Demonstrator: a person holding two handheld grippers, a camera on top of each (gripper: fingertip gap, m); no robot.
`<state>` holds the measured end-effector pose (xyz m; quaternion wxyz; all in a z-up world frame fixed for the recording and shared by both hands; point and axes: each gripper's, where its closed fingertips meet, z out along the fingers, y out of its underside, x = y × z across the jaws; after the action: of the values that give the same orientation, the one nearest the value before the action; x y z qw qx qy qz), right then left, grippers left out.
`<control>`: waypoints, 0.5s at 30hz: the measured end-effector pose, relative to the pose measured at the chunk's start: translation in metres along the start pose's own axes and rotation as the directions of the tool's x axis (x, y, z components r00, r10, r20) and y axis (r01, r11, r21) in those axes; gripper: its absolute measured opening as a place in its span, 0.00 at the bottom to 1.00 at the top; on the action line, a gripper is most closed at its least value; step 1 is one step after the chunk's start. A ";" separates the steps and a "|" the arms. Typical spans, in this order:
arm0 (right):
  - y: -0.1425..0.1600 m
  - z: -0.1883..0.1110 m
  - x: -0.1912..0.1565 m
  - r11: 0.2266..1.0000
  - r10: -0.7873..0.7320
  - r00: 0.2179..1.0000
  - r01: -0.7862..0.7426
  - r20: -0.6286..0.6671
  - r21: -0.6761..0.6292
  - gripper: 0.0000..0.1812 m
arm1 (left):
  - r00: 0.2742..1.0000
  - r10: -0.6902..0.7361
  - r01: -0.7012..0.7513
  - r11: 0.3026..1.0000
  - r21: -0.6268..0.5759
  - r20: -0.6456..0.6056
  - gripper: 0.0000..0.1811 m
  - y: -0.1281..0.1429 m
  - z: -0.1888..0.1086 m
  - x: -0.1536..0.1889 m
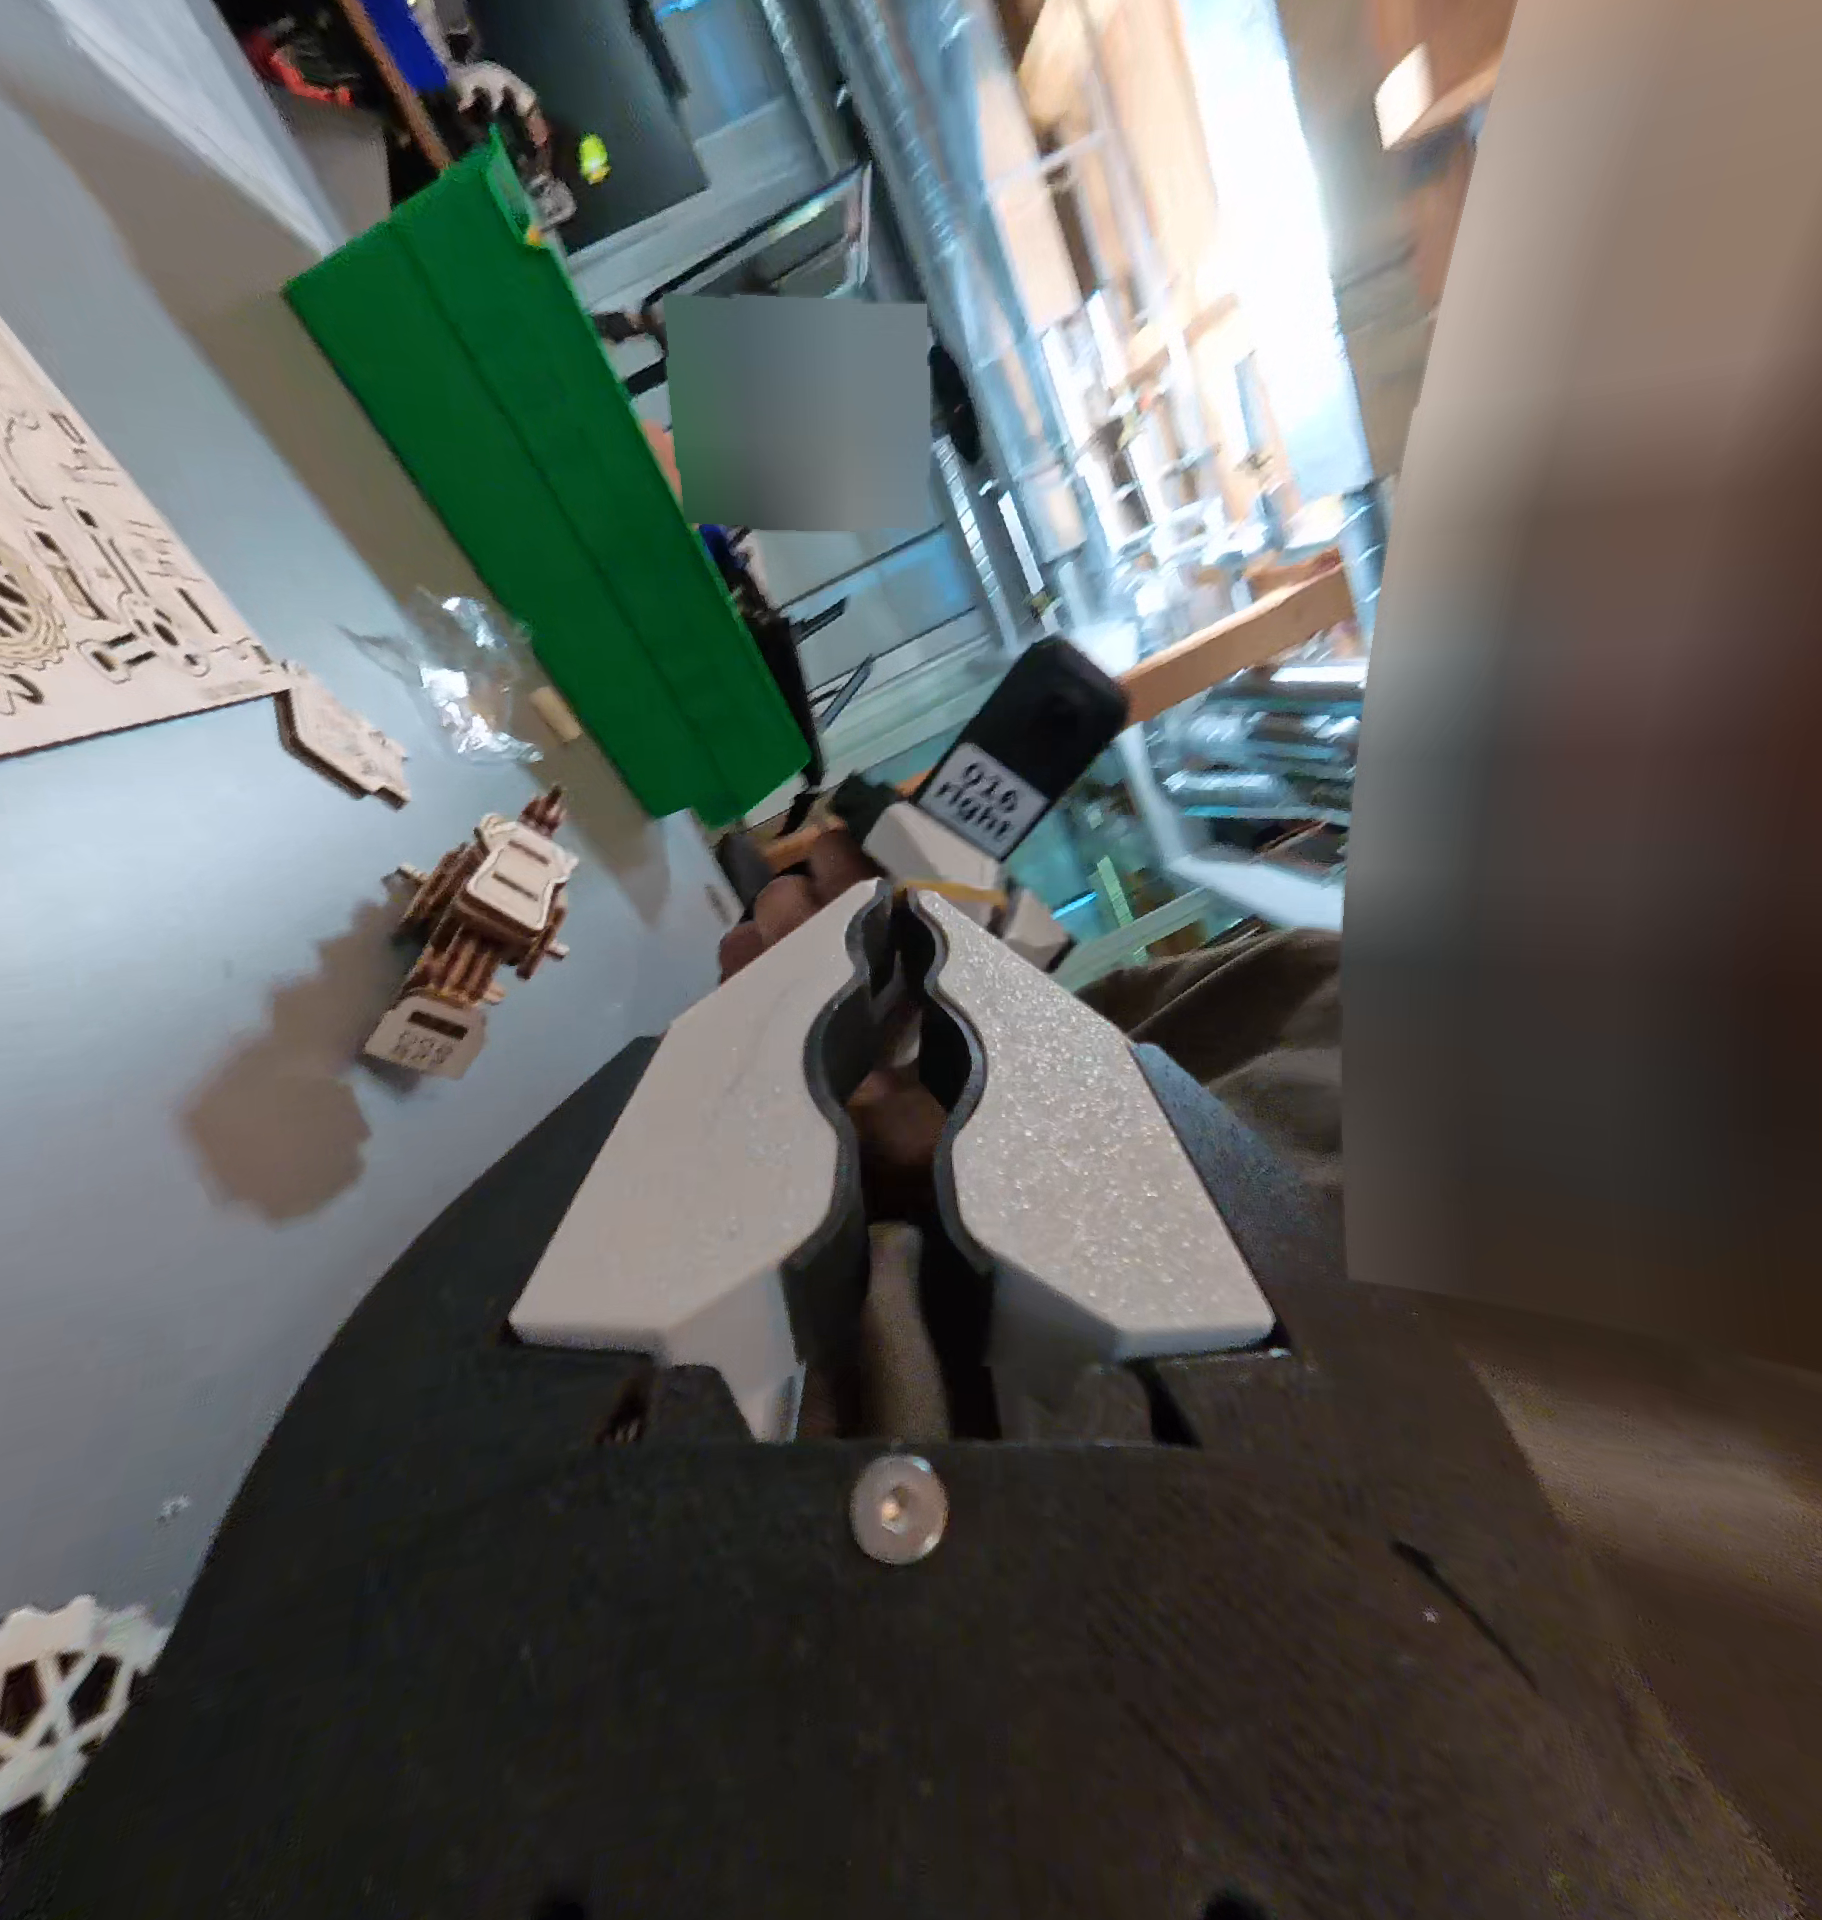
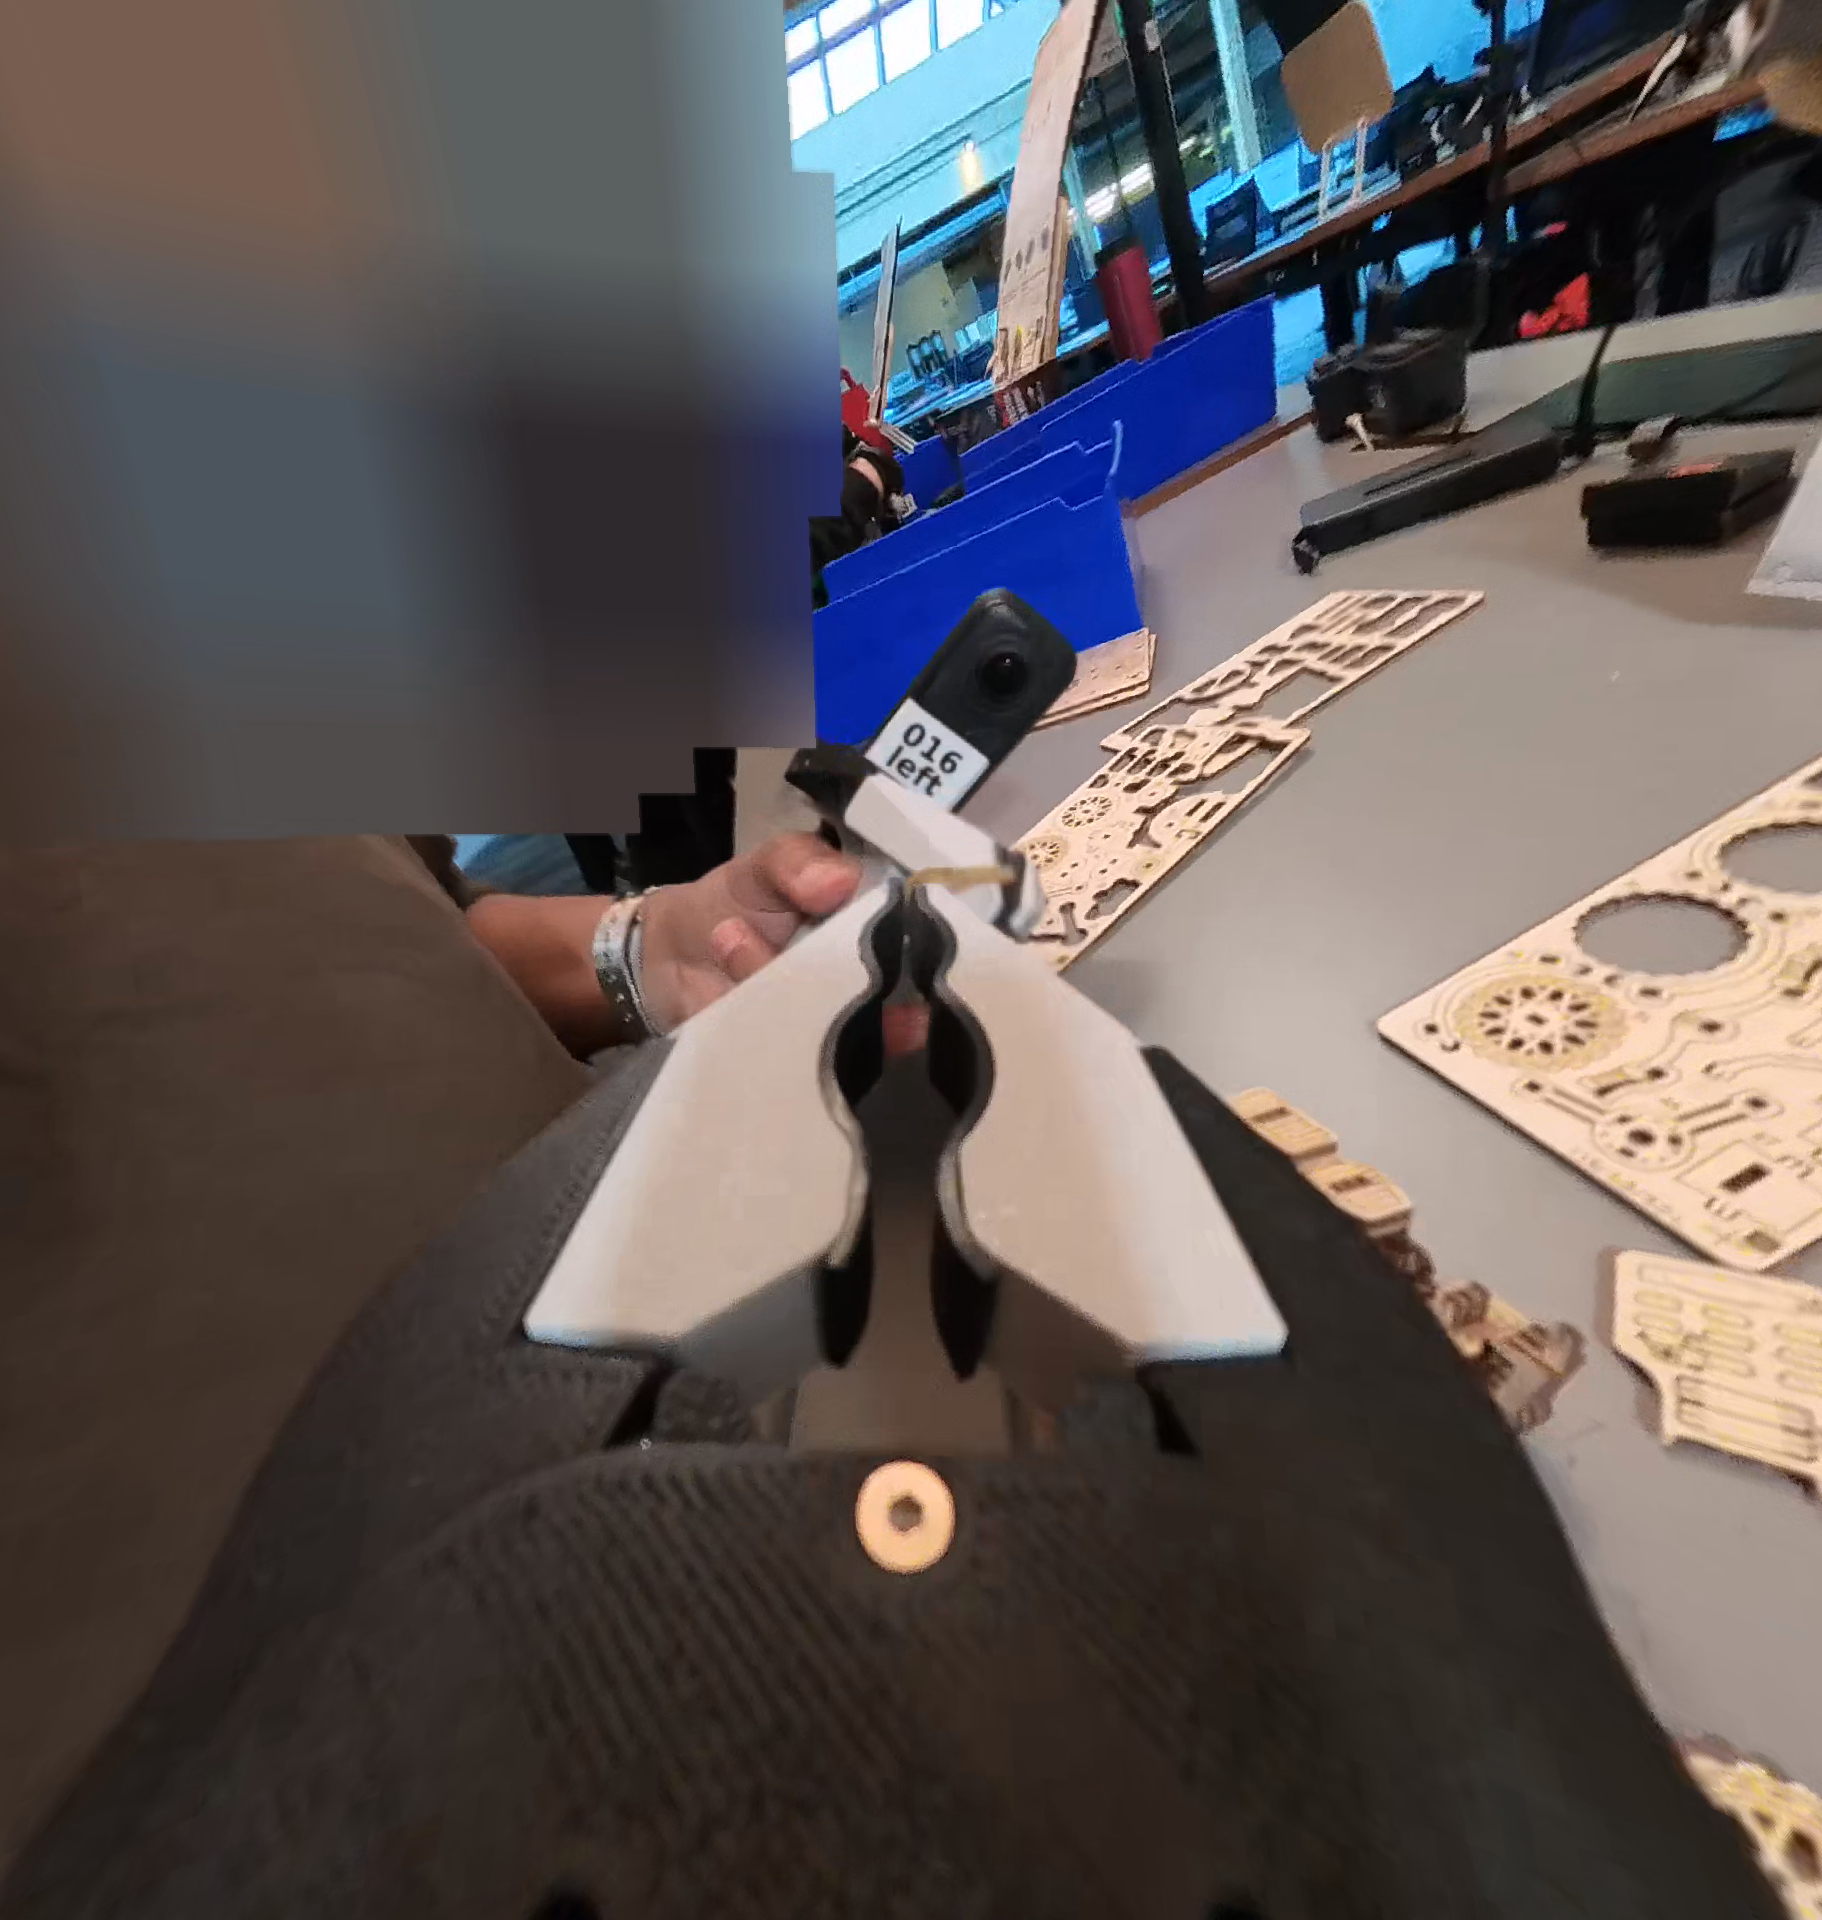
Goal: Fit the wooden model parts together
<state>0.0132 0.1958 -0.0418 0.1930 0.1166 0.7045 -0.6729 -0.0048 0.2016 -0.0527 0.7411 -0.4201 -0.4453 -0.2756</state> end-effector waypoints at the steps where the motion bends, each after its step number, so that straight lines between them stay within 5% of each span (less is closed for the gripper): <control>1: 0.001 0.001 -0.002 0.999 -0.044 0.999 0.044 -0.006 -0.005 0.00 | 0.999 0.027 -0.026 0.999 -0.027 0.026 0.00 0.004 0.002 -0.002; 5: 0.005 0.002 -0.004 0.979 -0.204 0.978 0.203 -0.037 -0.026 0.00 | 0.995 0.077 -0.073 0.995 -0.067 0.058 0.00 0.011 0.005 -0.003; 10: 0.005 0.002 -0.013 0.979 -0.203 0.978 0.203 0.046 0.007 0.00 | 0.992 0.101 -0.092 0.989 -0.117 0.075 0.00 0.022 0.010 -0.003; 15: -0.004 -0.002 -0.017 0.997 -0.041 0.990 0.031 0.132 0.077 0.07 | 0.993 0.121 -0.120 0.990 -0.075 0.010 0.00 0.016 0.009 0.012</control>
<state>0.0265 0.1991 -0.0312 0.2231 0.0660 0.6663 -0.7085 0.0087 0.2170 -0.0458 0.7369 -0.4757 -0.4139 -0.2435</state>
